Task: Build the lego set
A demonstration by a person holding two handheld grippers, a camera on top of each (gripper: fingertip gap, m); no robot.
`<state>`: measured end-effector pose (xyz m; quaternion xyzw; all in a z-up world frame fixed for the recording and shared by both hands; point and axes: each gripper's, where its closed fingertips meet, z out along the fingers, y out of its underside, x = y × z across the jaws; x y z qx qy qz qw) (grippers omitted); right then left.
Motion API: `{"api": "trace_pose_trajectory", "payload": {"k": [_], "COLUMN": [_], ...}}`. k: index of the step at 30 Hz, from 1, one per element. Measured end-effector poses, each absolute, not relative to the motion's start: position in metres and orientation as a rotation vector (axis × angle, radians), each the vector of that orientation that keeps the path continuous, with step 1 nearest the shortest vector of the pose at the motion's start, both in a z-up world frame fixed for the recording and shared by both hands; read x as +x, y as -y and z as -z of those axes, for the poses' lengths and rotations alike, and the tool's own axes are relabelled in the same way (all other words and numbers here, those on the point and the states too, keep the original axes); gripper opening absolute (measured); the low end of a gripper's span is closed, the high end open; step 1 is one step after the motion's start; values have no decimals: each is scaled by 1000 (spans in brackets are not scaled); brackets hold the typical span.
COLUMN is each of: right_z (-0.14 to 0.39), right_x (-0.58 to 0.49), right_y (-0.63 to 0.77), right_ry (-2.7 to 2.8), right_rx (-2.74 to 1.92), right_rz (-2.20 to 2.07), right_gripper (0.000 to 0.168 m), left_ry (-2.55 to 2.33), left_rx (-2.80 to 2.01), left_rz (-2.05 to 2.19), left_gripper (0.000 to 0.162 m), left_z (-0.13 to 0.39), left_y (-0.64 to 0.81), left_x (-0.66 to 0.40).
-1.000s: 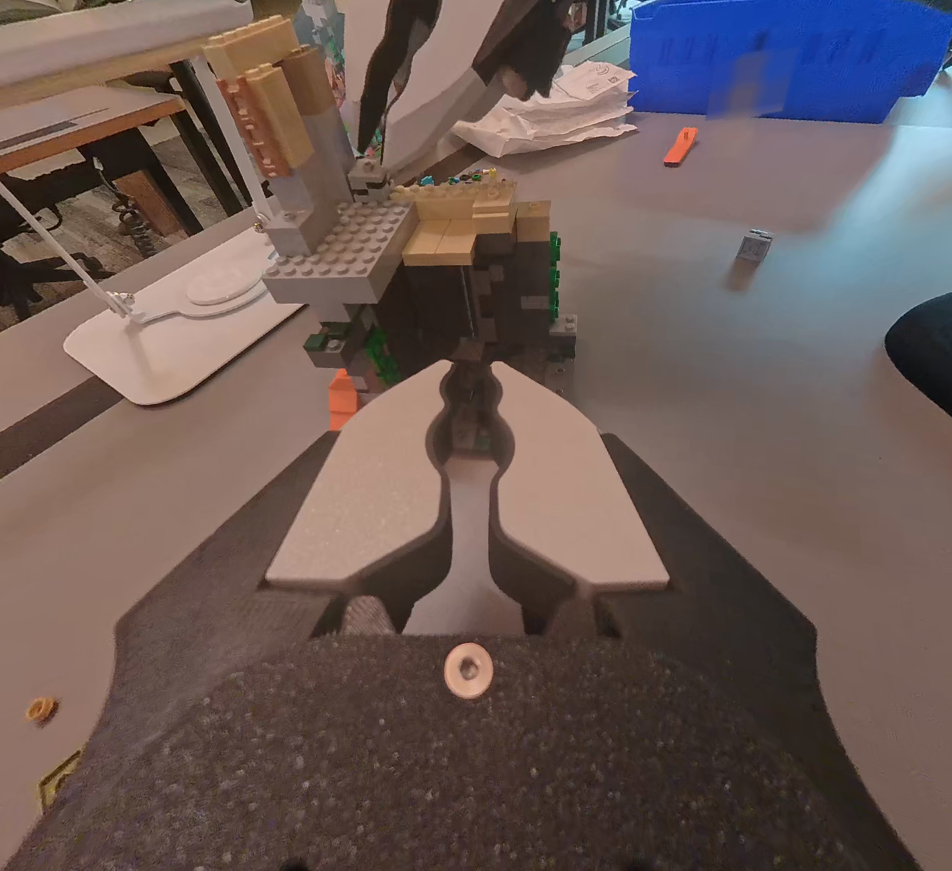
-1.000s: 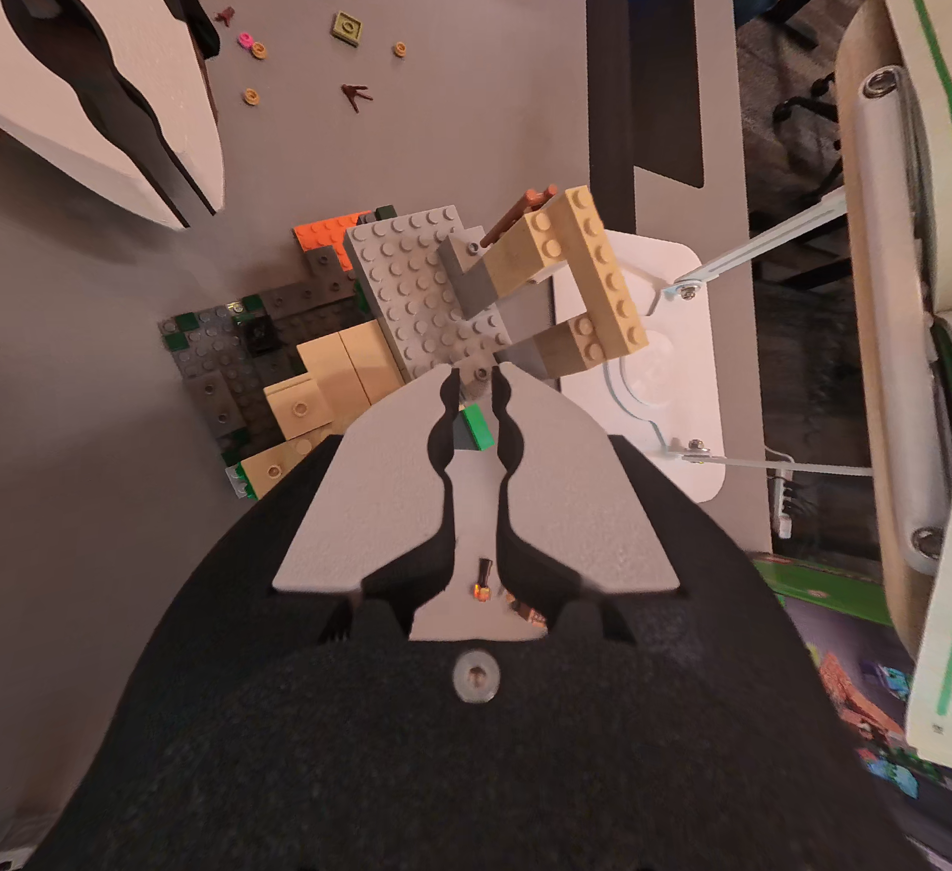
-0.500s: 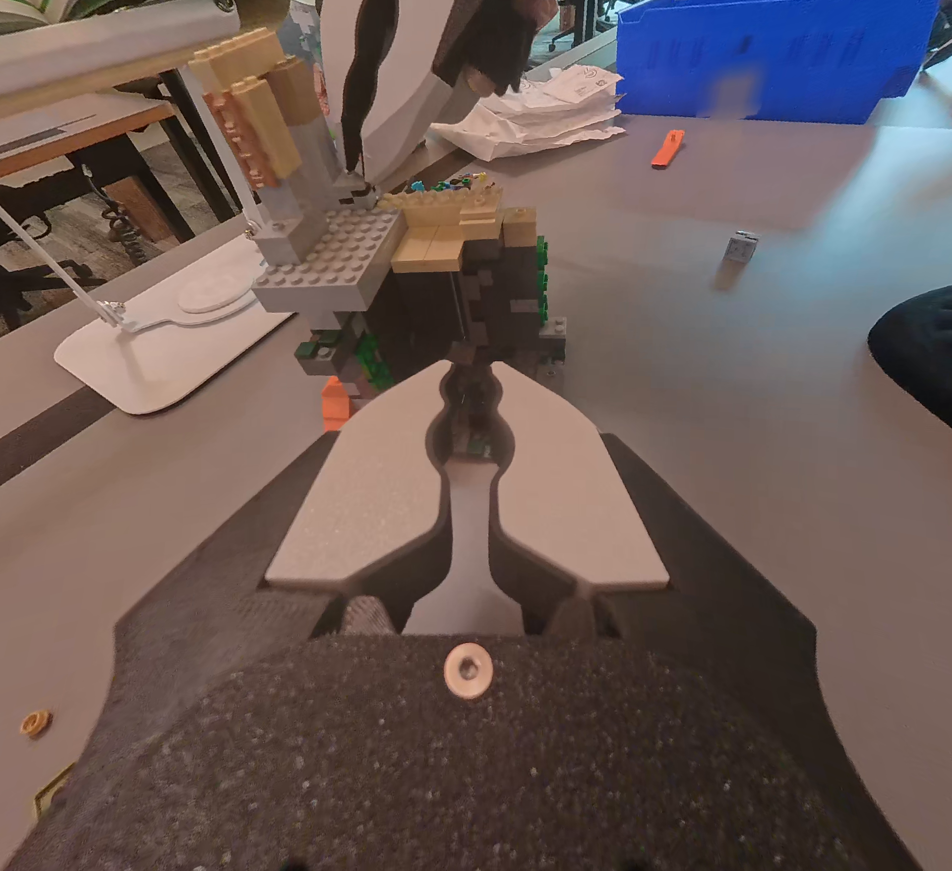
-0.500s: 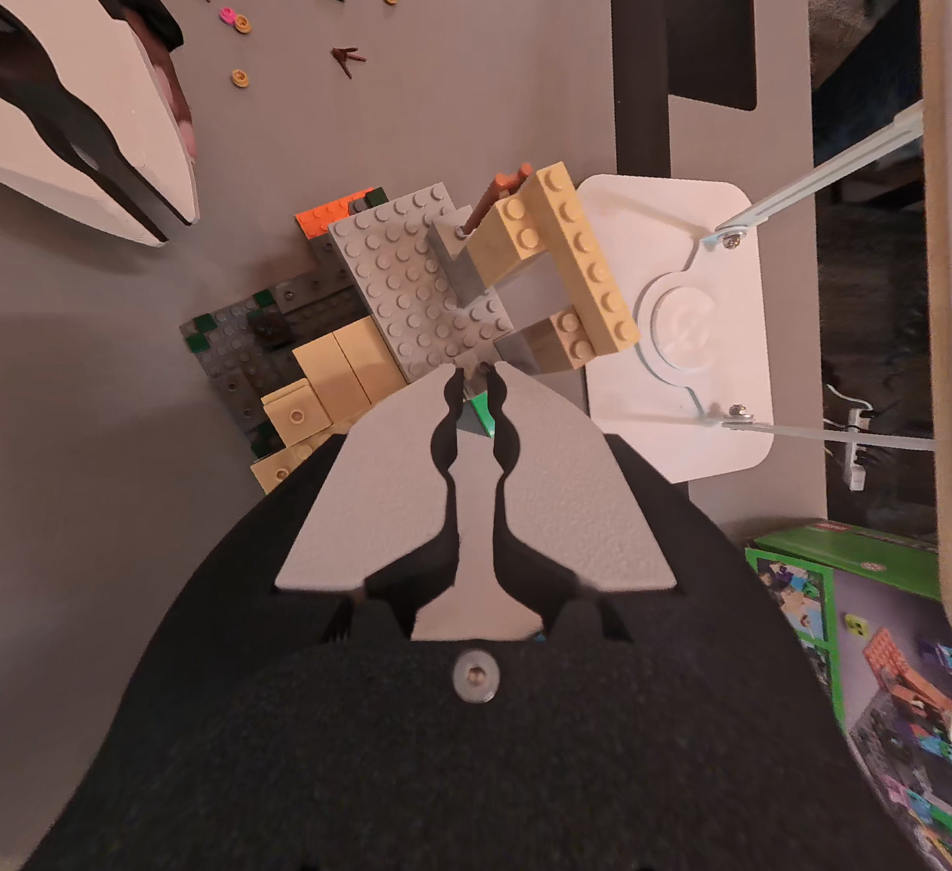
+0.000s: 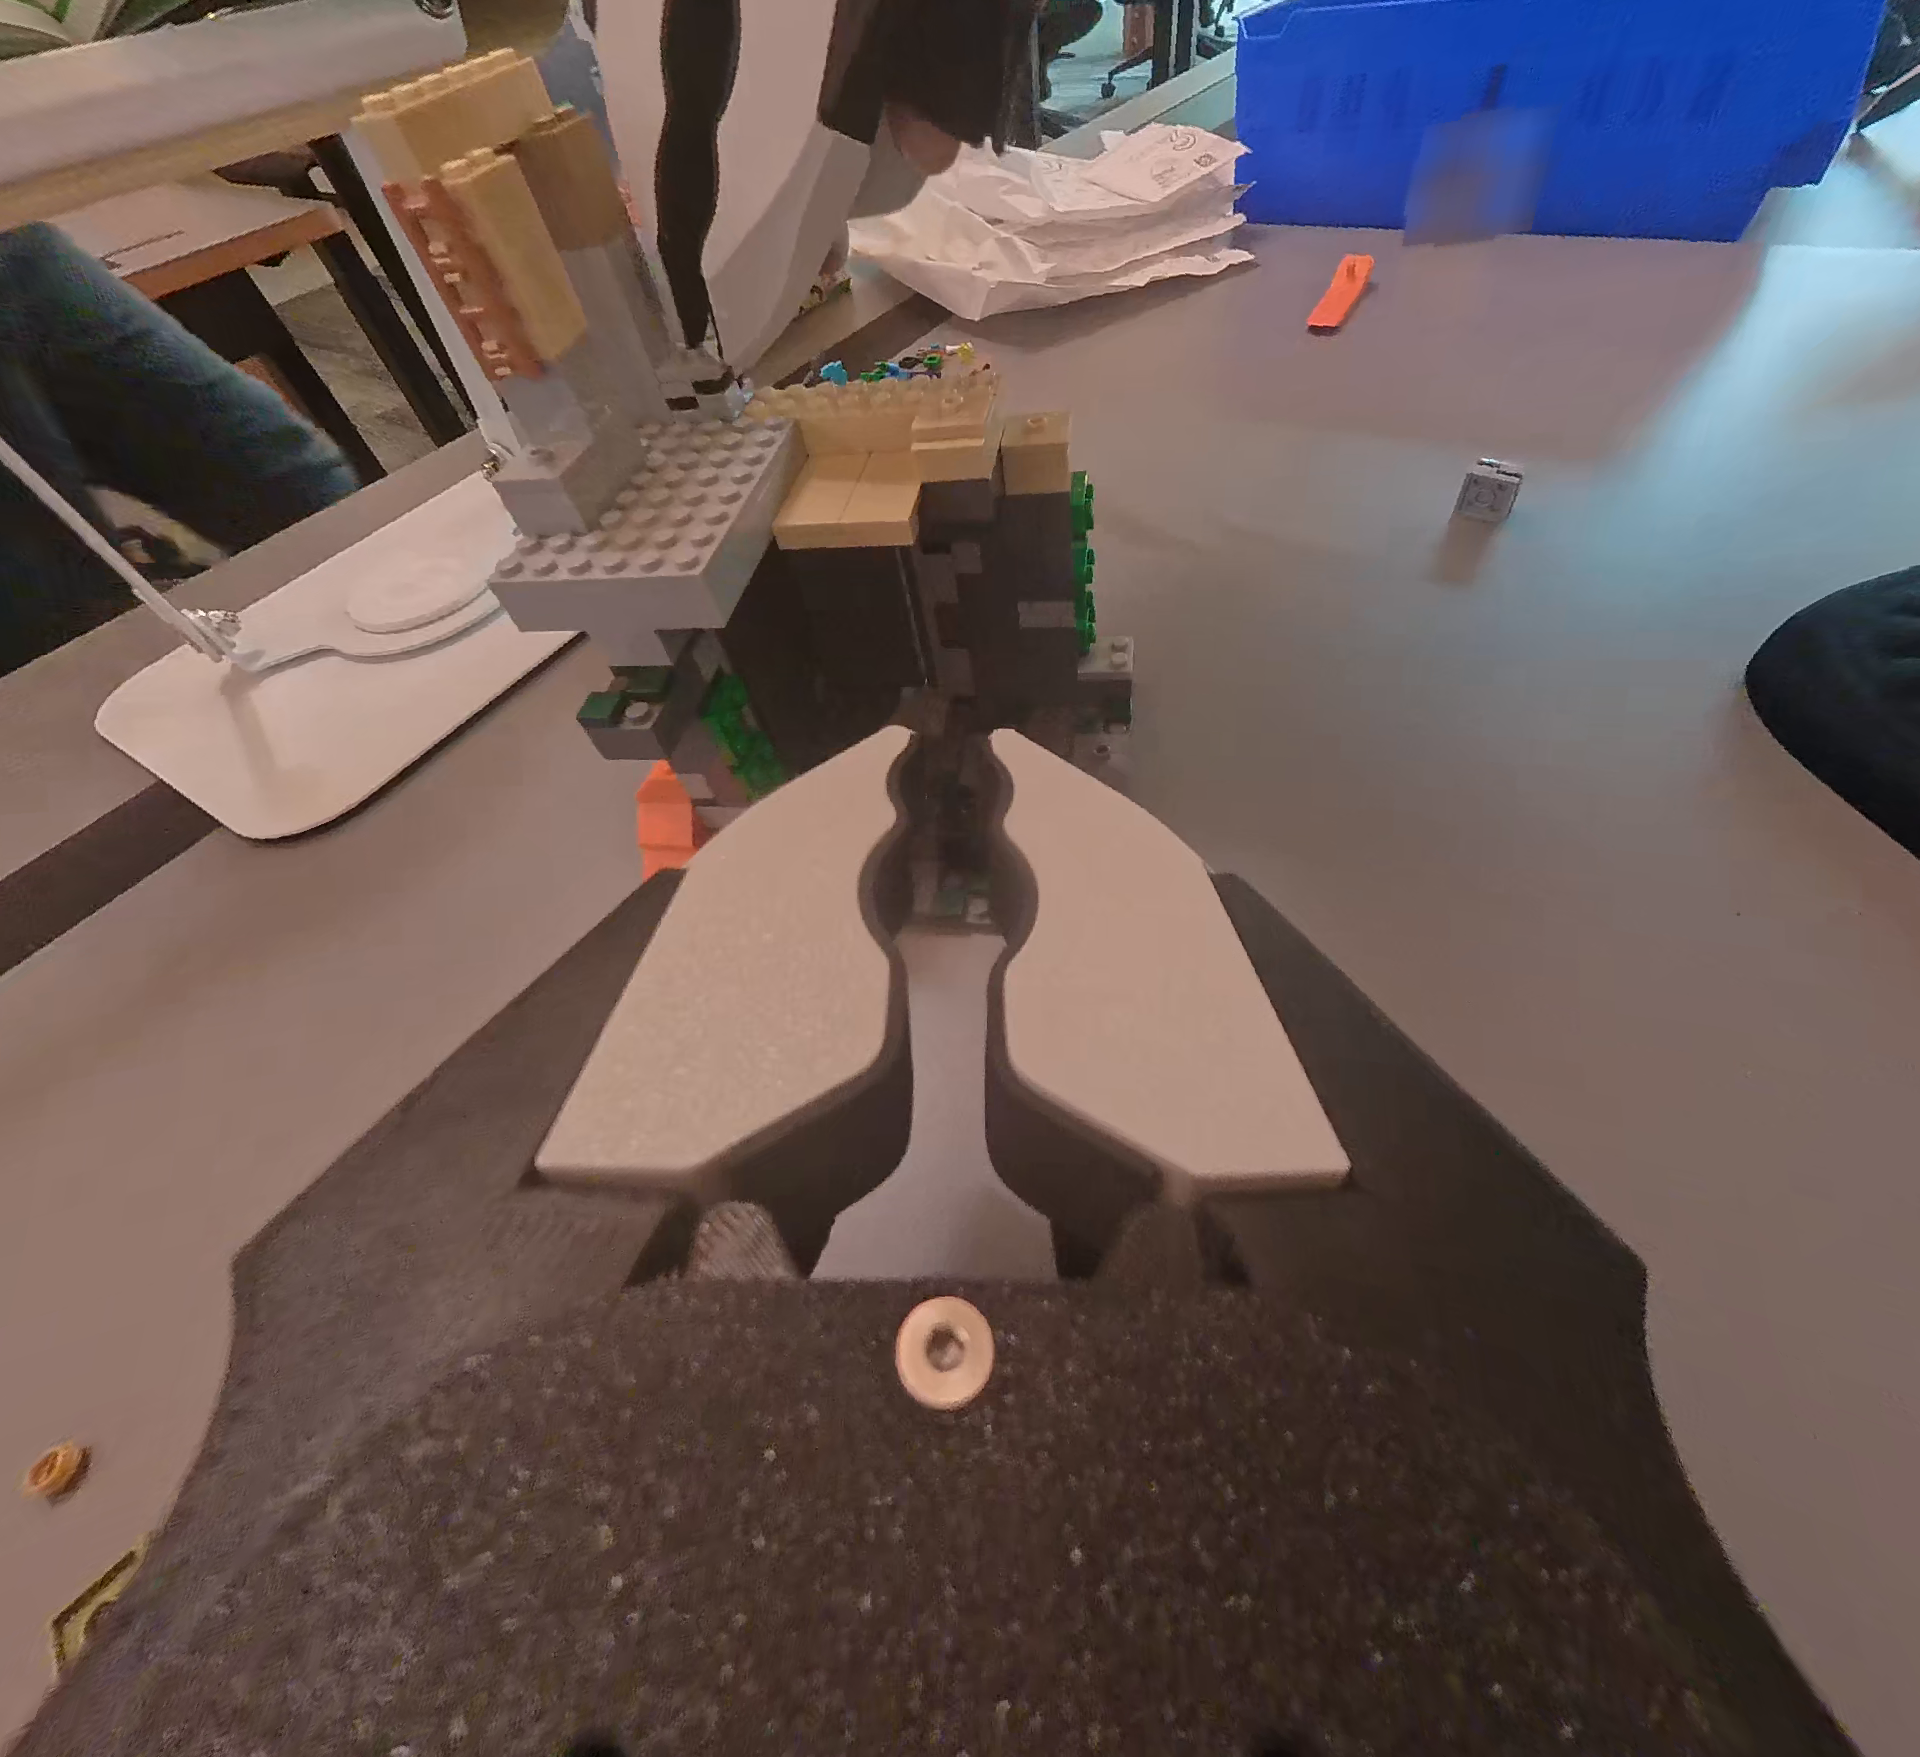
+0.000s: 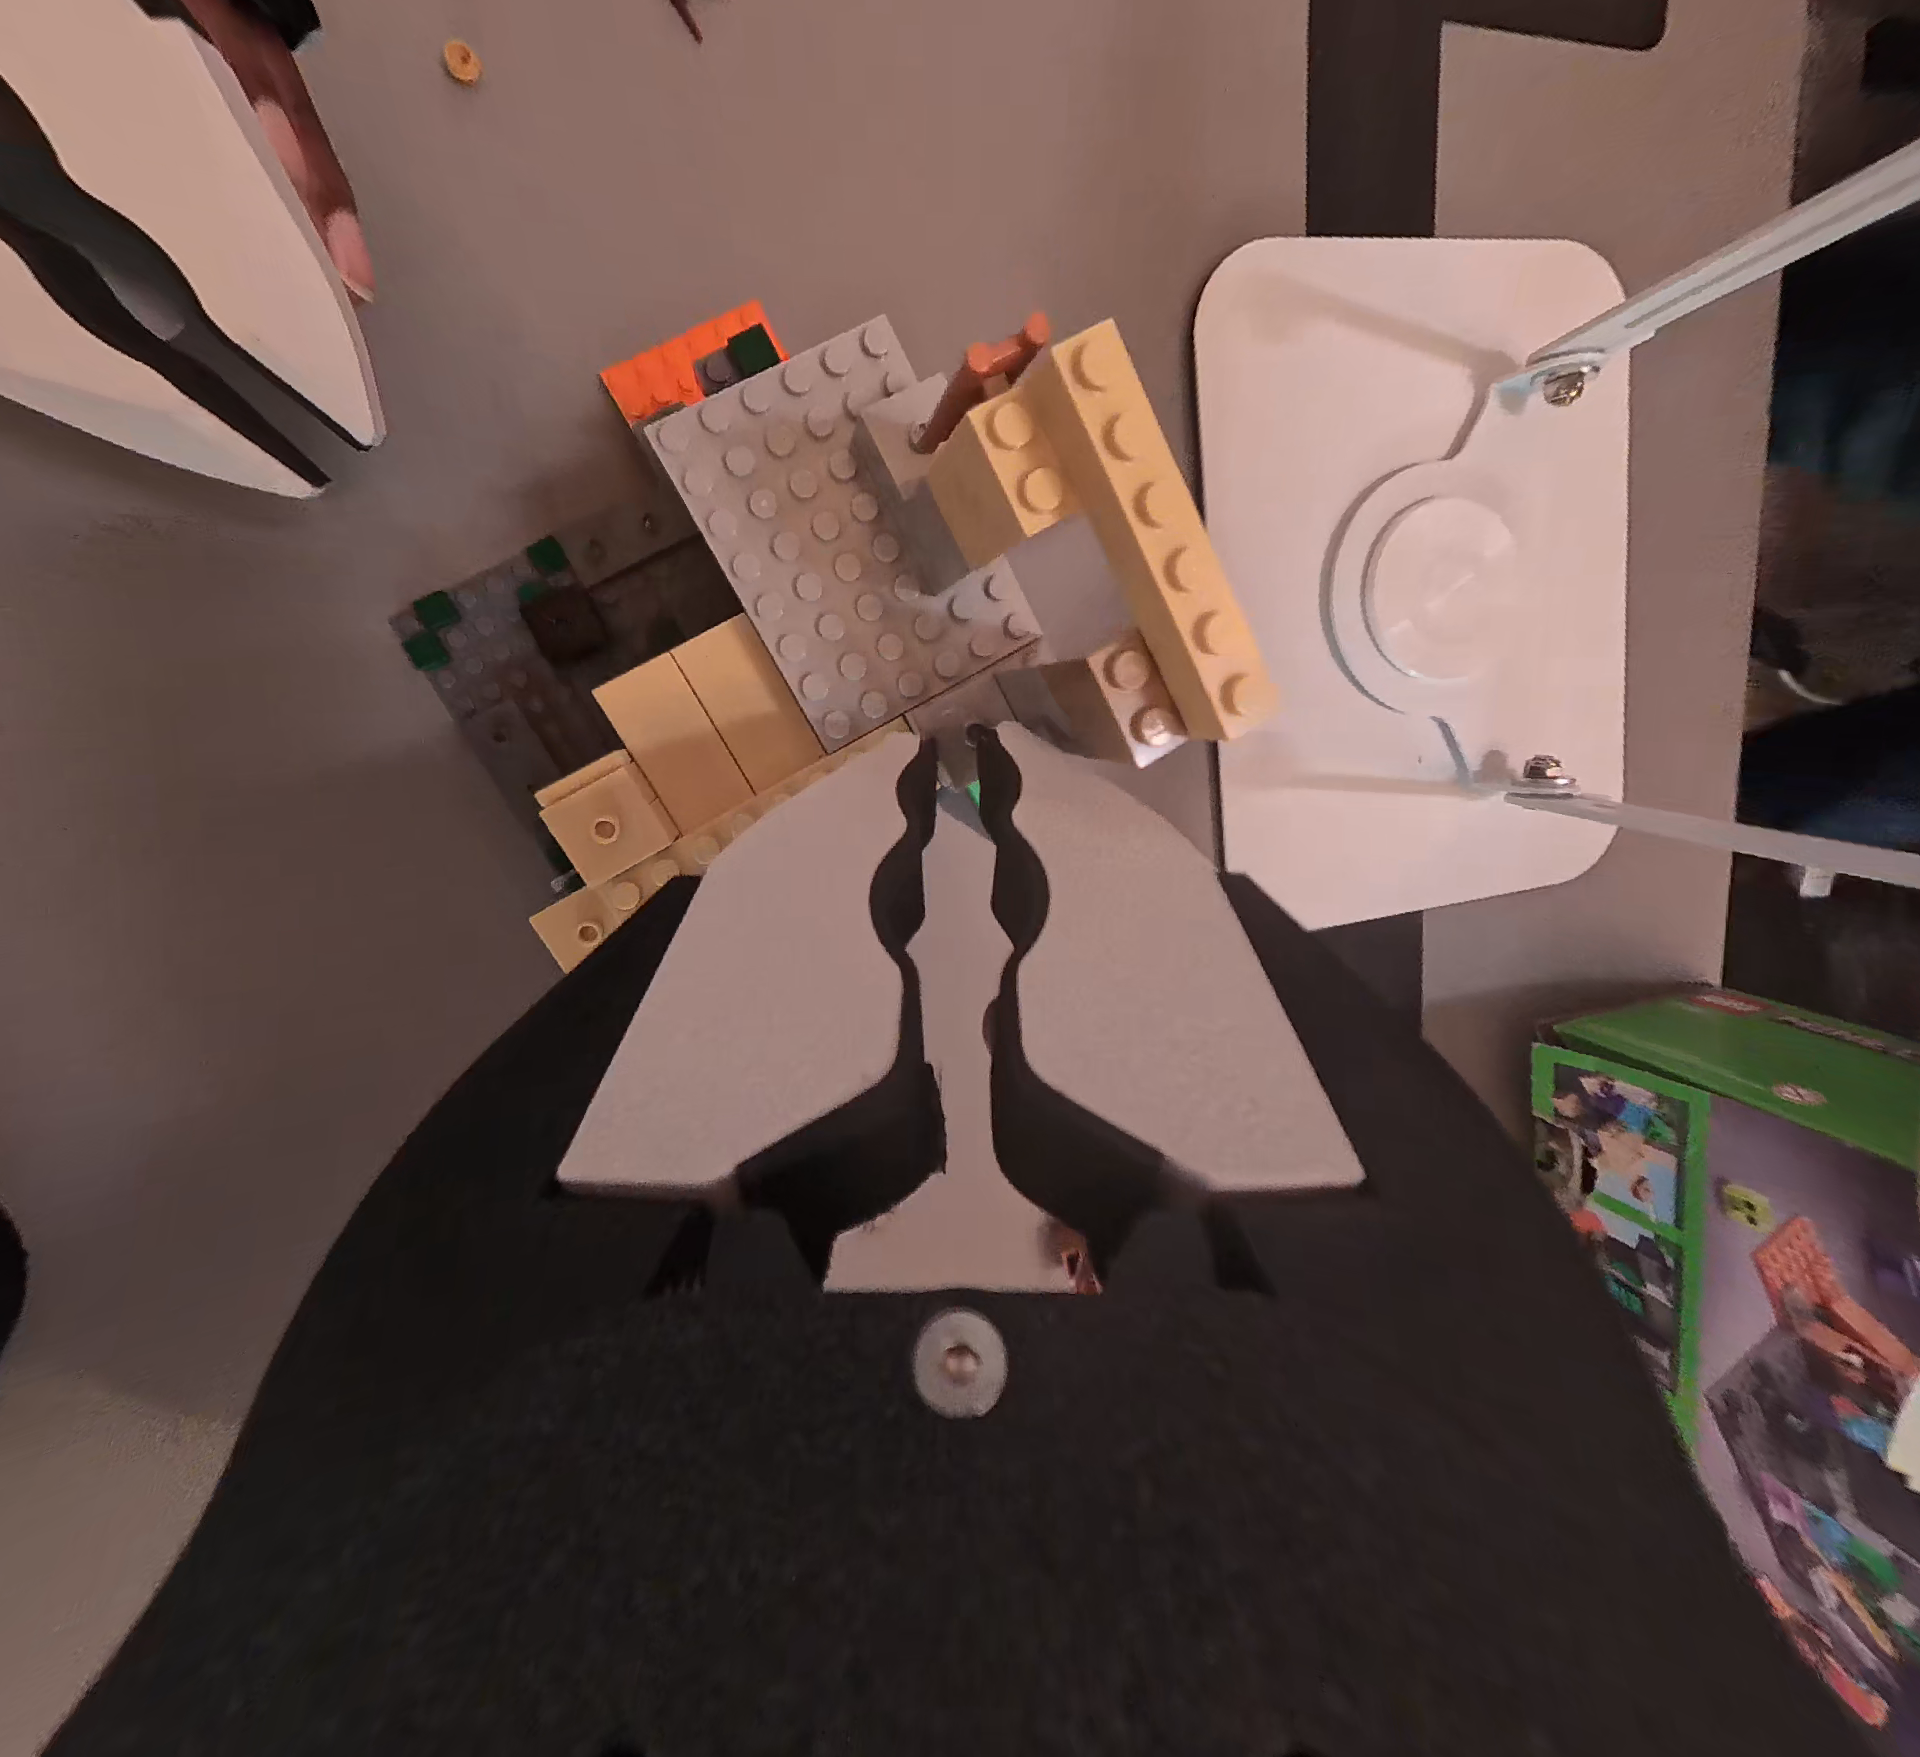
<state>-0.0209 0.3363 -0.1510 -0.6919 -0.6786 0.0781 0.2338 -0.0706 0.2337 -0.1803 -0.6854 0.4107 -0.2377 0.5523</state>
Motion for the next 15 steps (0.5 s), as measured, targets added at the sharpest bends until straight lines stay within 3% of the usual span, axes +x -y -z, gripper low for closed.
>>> {"api": "trace_pose_trajectory", "payload": {"k": [15], "right_z": [152], "right_x": [-20], "right_y": [-337], "right_ry": [1885], "right_rx": [-1892], "right_rz": [-131], "right_gripper": [8], "left_ry": [-978], "left_rx": [-1618], "left_rz": [567], "left_gripper": [8], "left_z": [181], "left_y": [-232], "left_x": [-68]}}
